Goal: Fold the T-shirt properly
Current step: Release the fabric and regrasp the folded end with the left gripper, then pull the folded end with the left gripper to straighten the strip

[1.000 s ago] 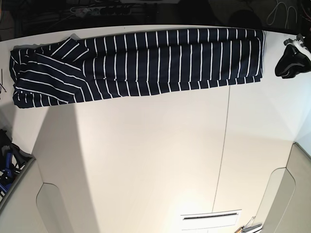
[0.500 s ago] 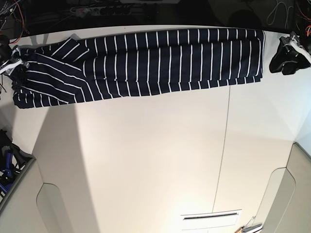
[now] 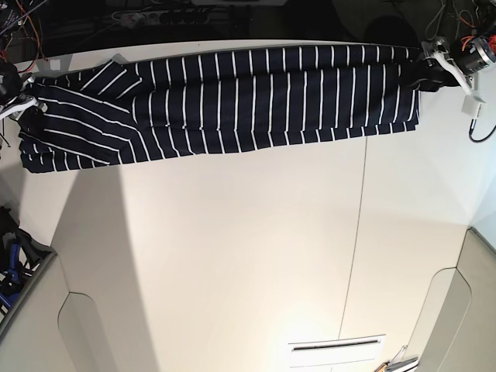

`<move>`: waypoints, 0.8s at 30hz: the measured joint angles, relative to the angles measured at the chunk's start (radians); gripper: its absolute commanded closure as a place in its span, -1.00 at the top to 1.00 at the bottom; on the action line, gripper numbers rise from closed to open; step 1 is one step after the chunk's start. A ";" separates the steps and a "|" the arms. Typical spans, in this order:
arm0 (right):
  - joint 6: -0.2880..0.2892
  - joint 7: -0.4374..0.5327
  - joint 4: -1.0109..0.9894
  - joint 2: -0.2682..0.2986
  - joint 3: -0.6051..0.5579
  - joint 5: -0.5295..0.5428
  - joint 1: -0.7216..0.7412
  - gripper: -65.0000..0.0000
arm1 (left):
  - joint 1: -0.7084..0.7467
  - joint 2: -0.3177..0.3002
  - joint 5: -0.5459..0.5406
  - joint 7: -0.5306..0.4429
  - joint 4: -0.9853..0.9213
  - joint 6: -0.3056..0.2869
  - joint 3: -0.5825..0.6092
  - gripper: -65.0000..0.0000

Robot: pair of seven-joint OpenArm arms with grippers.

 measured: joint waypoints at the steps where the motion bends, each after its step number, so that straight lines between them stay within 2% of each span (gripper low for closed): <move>1: 0.000 0.000 0.000 0.000 0.000 0.000 -0.001 -1.00 | 0.000 0.000 0.037 -0.018 0.000 0.000 0.010 0.35; 9: 0.000 0.000 0.000 0.000 0.000 0.000 -0.002 -1.00 | 0.000 0.000 0.204 -0.196 0.000 0.000 0.057 0.40; 18: 0.000 0.000 0.000 0.000 0.000 0.004 -0.002 -1.00 | 0.000 0.000 0.259 -0.237 0.000 0.000 0.057 0.40; 20: 0.000 0.000 0.000 0.000 0.000 0.004 -0.002 -1.00 | 0.000 0.000 0.280 -0.251 0.000 0.000 0.057 0.45; 24: 0.000 -0.001 0.000 0.000 0.000 0.004 -0.002 -1.00 | 0.000 0.000 0.278 -0.251 -0.002 0.000 0.057 0.46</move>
